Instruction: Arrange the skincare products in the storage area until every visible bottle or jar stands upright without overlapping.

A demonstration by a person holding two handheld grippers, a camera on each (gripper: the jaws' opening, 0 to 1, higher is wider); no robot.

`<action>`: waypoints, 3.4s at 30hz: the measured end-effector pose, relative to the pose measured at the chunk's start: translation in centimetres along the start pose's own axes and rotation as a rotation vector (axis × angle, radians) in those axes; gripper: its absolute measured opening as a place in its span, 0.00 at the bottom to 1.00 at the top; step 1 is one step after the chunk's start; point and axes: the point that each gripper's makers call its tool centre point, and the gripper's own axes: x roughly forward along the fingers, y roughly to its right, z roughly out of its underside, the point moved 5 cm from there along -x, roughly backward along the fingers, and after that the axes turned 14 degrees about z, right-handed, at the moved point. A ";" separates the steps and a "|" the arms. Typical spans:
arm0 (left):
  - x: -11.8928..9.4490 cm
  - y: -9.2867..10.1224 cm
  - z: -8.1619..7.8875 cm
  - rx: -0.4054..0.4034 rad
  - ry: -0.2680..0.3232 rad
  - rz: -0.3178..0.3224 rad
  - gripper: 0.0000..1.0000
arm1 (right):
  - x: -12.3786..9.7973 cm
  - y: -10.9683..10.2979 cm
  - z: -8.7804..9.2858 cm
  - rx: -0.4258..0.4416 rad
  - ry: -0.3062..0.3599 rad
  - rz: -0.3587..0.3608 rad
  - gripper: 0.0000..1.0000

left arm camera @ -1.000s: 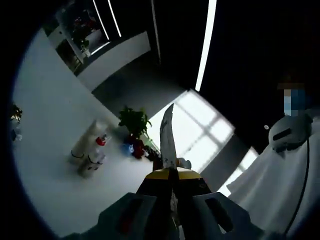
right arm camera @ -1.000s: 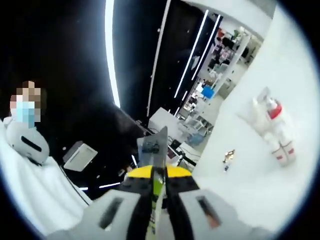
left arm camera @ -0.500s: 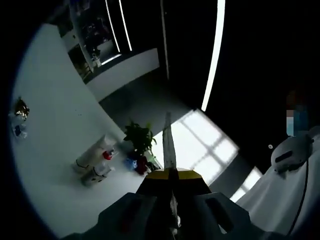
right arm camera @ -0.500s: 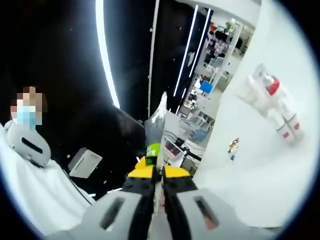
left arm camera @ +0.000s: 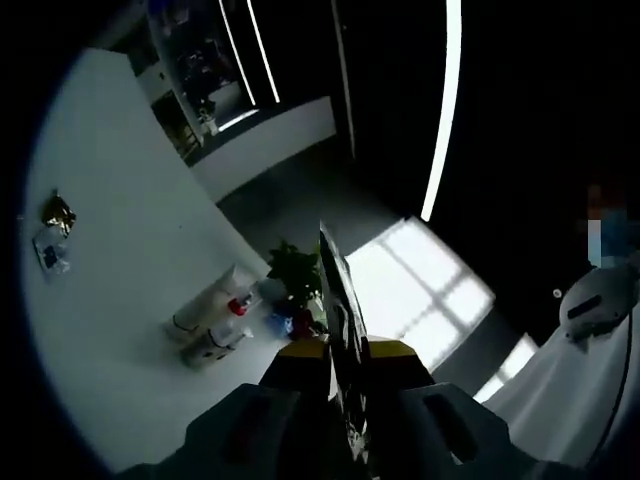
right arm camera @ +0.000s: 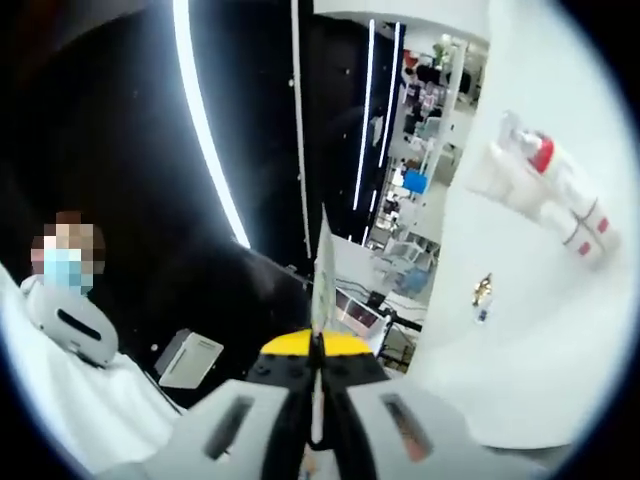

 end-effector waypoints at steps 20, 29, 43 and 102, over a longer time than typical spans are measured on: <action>-0.8 -1.6 1.5 -0.154 0.043 -0.023 0.01 | 0.9 3.1 0.2 -0.160 -0.041 0.230 0.08; -0.9 -2.6 1.7 -0.165 0.047 -0.059 0.00 | 1.4 4.7 0.9 -0.266 -0.072 0.315 0.36; -1.7 -5.4 1.2 -0.202 0.078 -0.131 0.01 | 1.1 6.8 1.1 -0.396 -0.114 0.427 0.62; -2.5 -20.1 3.9 -0.280 -0.045 -0.475 0.00 | -2.5 12.1 -0.5 -0.738 -0.208 0.793 0.87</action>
